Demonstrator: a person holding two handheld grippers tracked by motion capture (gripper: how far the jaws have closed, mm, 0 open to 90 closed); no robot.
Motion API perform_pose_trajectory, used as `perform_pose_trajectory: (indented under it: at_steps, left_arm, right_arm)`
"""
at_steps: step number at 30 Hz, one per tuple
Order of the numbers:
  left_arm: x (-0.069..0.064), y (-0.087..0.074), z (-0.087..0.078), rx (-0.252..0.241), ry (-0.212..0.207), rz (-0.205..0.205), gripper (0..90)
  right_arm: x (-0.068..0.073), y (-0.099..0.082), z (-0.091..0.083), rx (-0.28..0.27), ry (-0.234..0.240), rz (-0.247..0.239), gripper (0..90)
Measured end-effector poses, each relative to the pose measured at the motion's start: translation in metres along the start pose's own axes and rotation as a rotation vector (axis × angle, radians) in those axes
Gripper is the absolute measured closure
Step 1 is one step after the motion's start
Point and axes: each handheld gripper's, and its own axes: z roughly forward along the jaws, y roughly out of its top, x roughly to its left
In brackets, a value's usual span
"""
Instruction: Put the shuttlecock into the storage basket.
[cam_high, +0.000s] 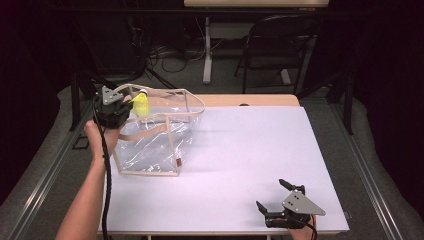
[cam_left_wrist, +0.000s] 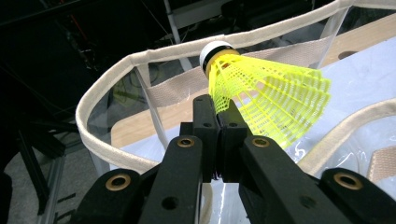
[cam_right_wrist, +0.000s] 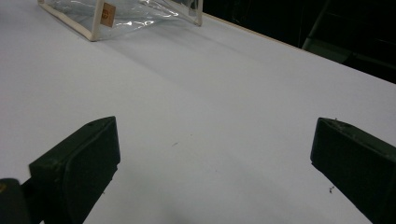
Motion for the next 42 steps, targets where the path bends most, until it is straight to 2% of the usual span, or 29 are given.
perform_pose_trajectory:
  at_steps: [17,25,26,29,32,34,35,37,39,42]
  left_arm:
    - [-0.002,0.002,0.010,0.034,0.032,0.024,88.0]
    - [-0.007,0.005,0.013,0.045,0.045,0.053,87.0]
    - [-0.008,0.005,0.013,0.044,0.048,0.055,85.5]
    - [-0.008,0.006,0.012,0.038,0.048,0.052,72.2]
    - [-0.010,0.008,0.006,0.001,0.057,0.046,57.5]
    - [-0.010,0.009,0.005,-0.008,0.056,0.046,54.6]
    - [-0.011,0.010,0.003,-0.013,0.056,0.046,48.9]
    - [-0.012,0.011,0.001,-0.015,0.044,0.044,43.1]
    - [-0.013,0.012,-0.004,-0.023,0.010,0.048,38.5]
    - [-0.015,0.012,-0.006,-0.028,-0.010,0.056,34.9]
  right_arm:
    - [0.001,0.000,0.001,-0.007,0.002,-0.003,1.0]
    - [0.001,0.000,0.001,-0.006,0.003,-0.001,1.0]
    - [0.001,0.000,0.001,-0.006,0.003,0.000,1.0]
    - [0.000,0.000,0.000,0.000,0.007,0.000,1.0]
    - [0.000,0.000,0.001,-0.004,0.003,0.001,1.0]
    - [0.000,0.000,0.001,-0.001,0.003,0.002,1.0]
    - [0.000,0.000,0.001,-0.001,0.004,0.002,1.0]
    - [0.000,0.000,0.001,-0.001,0.004,0.002,1.0]
    - [0.000,0.000,0.001,0.001,0.005,0.003,1.0]
    - [0.000,0.000,0.001,0.000,0.006,0.001,1.0]
